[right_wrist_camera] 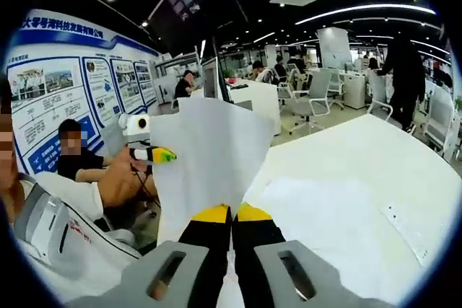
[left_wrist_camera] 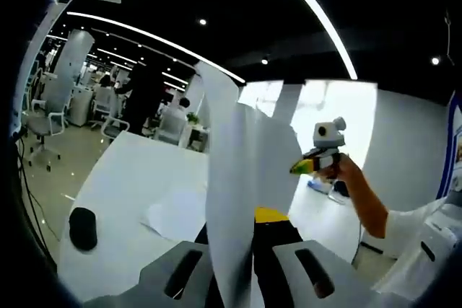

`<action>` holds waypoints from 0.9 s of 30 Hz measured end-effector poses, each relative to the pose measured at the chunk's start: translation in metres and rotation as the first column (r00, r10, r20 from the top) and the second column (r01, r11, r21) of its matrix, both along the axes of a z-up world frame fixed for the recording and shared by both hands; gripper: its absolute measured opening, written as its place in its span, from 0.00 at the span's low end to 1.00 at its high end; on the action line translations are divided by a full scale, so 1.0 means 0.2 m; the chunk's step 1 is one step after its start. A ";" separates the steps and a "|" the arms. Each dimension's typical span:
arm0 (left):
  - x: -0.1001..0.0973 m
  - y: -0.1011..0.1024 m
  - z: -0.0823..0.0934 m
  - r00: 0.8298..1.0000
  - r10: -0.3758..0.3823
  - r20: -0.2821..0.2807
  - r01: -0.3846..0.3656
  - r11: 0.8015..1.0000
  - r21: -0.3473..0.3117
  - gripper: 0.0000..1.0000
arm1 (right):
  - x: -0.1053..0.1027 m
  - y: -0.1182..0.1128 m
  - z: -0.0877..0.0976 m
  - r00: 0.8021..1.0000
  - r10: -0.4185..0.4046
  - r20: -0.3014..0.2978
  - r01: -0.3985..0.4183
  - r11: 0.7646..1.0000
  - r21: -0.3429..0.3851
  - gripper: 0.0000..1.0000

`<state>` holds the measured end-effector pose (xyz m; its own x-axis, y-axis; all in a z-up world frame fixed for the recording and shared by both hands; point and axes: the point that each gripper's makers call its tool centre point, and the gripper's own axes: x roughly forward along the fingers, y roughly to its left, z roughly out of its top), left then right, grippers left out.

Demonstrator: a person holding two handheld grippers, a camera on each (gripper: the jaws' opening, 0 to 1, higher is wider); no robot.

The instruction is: Organize the stack of printing papers by aligning and flattening the scattered papers on the table

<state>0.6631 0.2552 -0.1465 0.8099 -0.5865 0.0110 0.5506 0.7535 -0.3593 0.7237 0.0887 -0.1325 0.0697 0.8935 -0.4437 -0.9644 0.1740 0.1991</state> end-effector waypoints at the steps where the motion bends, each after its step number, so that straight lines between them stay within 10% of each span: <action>1: 0.00 0.00 0.00 1.000 0.000 0.000 0.000 1.000 0.000 0.06 | -0.01 0.00 0.00 1.000 0.002 -0.002 -0.002 1.000 0.001 0.00; 27: 0.01 -0.03 0.00 1.000 -0.006 -0.007 0.006 1.000 -0.014 0.06 | 0.00 0.07 -0.09 0.998 -0.046 -0.037 0.043 0.997 -0.067 0.00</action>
<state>0.6650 0.2495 -0.1465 0.8066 -0.5909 0.0136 0.5521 0.7451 -0.3741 0.7245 0.1022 -0.1515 0.0905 0.8586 -0.5046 -0.9471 0.2308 0.2230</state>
